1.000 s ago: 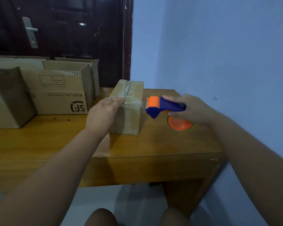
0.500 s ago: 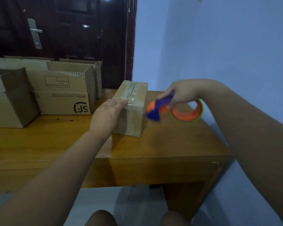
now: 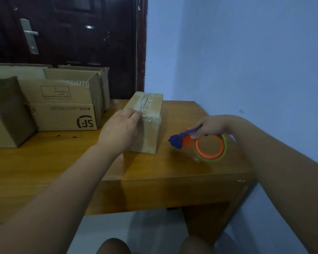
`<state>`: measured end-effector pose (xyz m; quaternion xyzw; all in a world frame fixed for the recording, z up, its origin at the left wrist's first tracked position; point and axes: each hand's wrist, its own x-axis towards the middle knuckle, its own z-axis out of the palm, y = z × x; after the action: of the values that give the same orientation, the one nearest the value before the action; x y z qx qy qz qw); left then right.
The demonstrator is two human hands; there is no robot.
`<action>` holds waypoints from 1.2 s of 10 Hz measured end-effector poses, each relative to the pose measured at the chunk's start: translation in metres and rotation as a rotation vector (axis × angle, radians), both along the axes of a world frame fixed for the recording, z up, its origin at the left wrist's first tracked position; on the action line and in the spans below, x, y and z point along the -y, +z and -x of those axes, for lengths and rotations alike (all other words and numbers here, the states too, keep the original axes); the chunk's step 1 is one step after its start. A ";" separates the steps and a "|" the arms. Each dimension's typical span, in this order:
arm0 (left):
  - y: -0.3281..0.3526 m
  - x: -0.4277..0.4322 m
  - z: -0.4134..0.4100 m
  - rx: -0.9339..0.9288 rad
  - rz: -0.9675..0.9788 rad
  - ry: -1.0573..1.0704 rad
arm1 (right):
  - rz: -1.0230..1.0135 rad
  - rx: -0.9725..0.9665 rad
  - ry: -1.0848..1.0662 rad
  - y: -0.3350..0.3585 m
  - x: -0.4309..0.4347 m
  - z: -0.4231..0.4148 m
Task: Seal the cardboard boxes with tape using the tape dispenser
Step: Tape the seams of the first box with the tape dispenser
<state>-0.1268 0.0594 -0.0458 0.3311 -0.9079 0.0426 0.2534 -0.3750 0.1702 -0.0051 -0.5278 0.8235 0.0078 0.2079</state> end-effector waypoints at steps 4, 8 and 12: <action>-0.037 -0.123 0.051 -0.670 -1.695 -0.205 | 0.054 -0.047 0.058 0.006 -0.009 -0.004; -0.030 -0.147 0.133 -1.527 -2.430 0.263 | 0.199 -0.029 0.109 0.018 -0.034 -0.002; -0.023 -0.130 0.112 -1.567 -2.233 0.057 | 0.473 0.183 0.176 0.020 -0.066 -0.004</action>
<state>-0.2387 0.1890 -0.0684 0.3131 -0.0710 -0.8995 0.2962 -0.3707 0.2358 0.0146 -0.6297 0.7311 -0.2147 0.1510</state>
